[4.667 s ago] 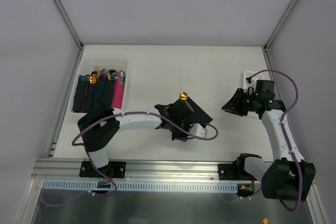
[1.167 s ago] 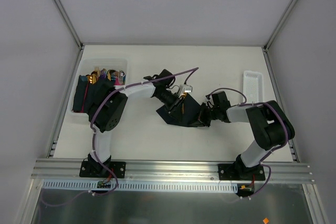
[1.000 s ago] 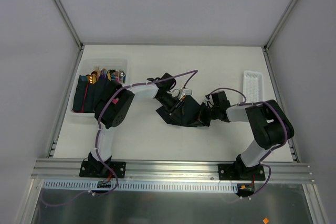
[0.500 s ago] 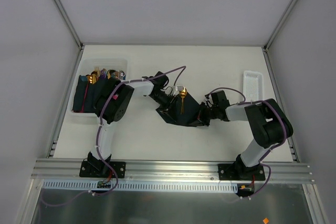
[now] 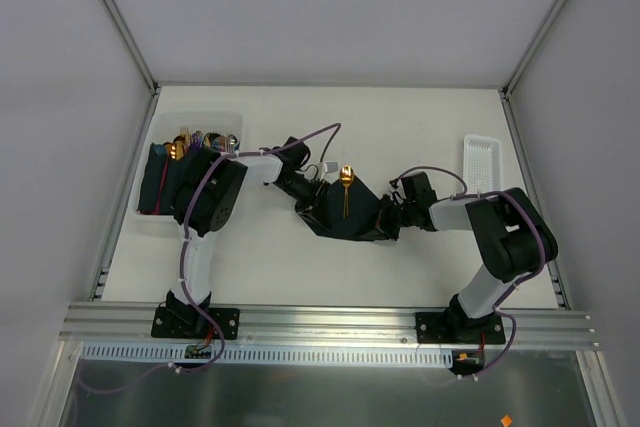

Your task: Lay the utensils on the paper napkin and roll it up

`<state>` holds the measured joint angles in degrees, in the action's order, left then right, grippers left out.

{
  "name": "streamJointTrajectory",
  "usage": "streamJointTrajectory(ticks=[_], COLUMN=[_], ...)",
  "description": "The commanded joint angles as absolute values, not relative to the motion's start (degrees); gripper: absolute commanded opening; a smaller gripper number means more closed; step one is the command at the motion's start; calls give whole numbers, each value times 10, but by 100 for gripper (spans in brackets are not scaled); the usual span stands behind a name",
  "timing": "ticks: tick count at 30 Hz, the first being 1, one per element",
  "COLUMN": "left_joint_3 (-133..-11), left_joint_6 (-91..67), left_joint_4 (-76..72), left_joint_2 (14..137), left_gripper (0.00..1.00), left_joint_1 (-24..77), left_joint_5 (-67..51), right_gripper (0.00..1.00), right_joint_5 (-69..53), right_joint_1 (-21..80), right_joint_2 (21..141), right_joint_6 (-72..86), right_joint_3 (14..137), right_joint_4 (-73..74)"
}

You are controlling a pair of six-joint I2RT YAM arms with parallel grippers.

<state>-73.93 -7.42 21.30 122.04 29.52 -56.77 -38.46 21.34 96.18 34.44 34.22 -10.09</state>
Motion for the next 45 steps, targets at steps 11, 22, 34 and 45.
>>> streamJointTrajectory(ticks=[11, 22, 34, 45], left_joint_3=[-686, -721, -760, -743], left_joint_6=[-78, -145, -226, -260], left_joint_4=[108, 58, 35, 33], left_joint_2=[1087, 1144, 1221, 1237], left_gripper=[14, 13, 10, 4], left_joint_1=[322, 360, 354, 337], left_joint_5=[-571, -545, -499, -464], right_gripper=[0, 0, 0, 17], right_joint_5=[-325, -333, -344, -343], right_joint_1=[189, 166, 165, 159], right_joint_2=[993, 1012, 1019, 944], right_joint_6=[238, 188, 175, 185], right_joint_3=[389, 445, 462, 463], right_joint_4=[26, 82, 97, 95])
